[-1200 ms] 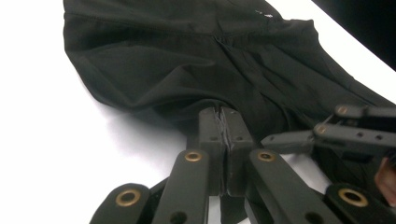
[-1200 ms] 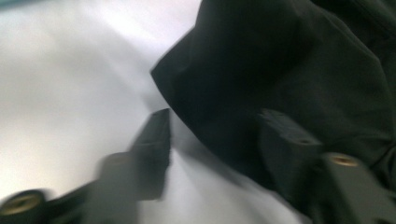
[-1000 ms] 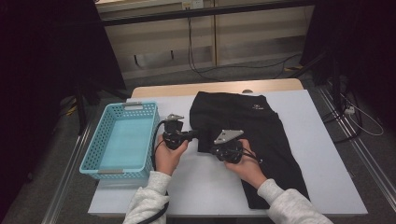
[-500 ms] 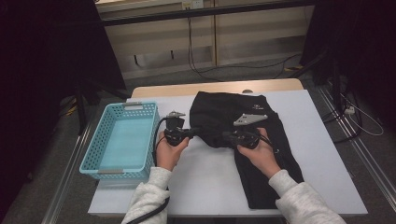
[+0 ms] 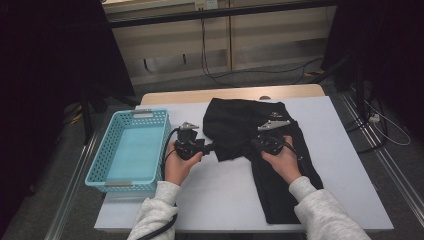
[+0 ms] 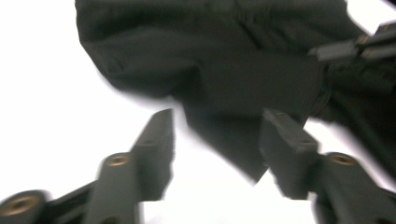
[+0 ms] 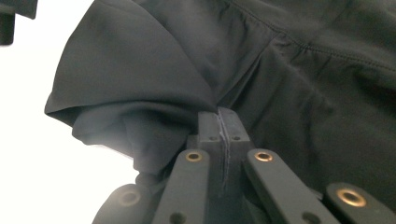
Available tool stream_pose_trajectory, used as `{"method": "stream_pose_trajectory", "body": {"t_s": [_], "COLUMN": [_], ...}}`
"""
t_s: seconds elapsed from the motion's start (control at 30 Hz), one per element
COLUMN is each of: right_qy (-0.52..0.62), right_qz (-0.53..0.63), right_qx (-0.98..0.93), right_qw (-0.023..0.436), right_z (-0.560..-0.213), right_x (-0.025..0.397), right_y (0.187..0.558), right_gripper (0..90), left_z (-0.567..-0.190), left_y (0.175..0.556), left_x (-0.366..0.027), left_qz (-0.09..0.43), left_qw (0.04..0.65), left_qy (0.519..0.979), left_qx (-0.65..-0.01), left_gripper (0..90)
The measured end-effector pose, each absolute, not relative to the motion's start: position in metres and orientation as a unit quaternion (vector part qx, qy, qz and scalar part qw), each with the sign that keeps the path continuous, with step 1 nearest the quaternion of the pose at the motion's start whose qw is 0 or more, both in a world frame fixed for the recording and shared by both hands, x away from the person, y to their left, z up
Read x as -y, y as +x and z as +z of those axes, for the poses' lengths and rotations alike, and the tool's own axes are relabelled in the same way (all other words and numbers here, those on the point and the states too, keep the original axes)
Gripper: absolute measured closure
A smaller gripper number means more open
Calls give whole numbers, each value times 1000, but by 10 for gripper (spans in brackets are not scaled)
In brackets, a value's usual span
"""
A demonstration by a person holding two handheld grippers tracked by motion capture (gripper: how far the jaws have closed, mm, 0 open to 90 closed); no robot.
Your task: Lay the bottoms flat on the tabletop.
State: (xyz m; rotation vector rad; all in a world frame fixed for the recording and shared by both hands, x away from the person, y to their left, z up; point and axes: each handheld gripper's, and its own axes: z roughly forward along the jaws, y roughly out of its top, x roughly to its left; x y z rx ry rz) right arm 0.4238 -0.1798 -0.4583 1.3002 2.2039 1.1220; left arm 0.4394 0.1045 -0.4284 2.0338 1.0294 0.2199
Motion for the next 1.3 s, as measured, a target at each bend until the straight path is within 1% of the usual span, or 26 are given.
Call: {"method": "stream_pose_trajectory", "body": {"t_s": [0.03, 0.07, 0.17, 0.27, 0.3, 0.37, 0.43, 0.5, 0.53, 0.57, 0.67, 0.7, 0.8, 0.9, 0.97, 1.07, 1.2, 1.3], "right_qy": [457, 456, 457, 458, 458, 458, 457, 456, 456, 454, 454, 454, 457, 459, 460, 457, 454, 451], "right_qz": [394, 393, 395, 393, 392, 392, 391, 387, 385, 385, 384, 385, 385, 386, 386, 387, 387, 385], "right_qx": [-777, -778, -778, -778, -779, -779, -779, -782, -782, -783, -783, -783, -781, -780, -779, -780, -782, -783], "right_qw": [176, 177, 175, 173, 174, 175, 176, 177, 178, 179, 180, 180, 182, 180, 179, 181, 182, 186], "right_z": [-458, -458, -458, -459, -460, -459, -459, -460, -460, -460, -460, -460, -458, -459, -459, -458, -457, -456], "right_x": [179, 178, 177, 177, 177, 177, 176, 176, 175, 175, 175, 175, 176, 178, 179, 179, 178, 178], "right_y": [423, 423, 423, 423, 423, 423, 423, 424, 424, 424, 423, 423, 423, 424, 424, 424, 423, 420], "right_gripper": [898, 899, 898, 899, 900, 900, 900, 900, 900, 900, 900, 900, 900, 900, 900, 900, 896, 834], "left_z": [-432, -435, -447, -453, -455, -457, -459, -460, -460, -459, -459, -458, -455, -447, -439, -425, -418, -413], "left_y": [438, 437, 435, 436, 437, 438, 439, 439, 438, 437, 437, 437, 437, 435, 434, 433, 432, 431], "left_x": [-104, -103, -96, -88, -86, -82, -79, -75, -73, -73, -71, -70, -74, -78, -83, -92, -98, -102], "left_qz": [92, 95, 89, 100, 110, 116, 121, 132, 126, 112, 88, 85, 69, 59, 44, 37, 33, 36], "left_qw": [407, 400, 384, 373, 371, 371, 365, 362, 367, 368, 374, 374, 381, 387, 400, 415, 423, 425], "left_qy": [814, 817, 830, 839, 839, 839, 843, 846, 844, 842, 838, 837, 829, 826, 818, 811, 806, 804], "left_qx": [-405, -404, -394, -383, -383, -380, -376, -368, -370, -377, -389, -390, -403, -407, -410, -410, -413, -414], "left_gripper": [394, 364, 352, 346, 368, 383, 435, 464, 515, 616, 815, 842, 883, 900, 900, 900, 900, 900]}}
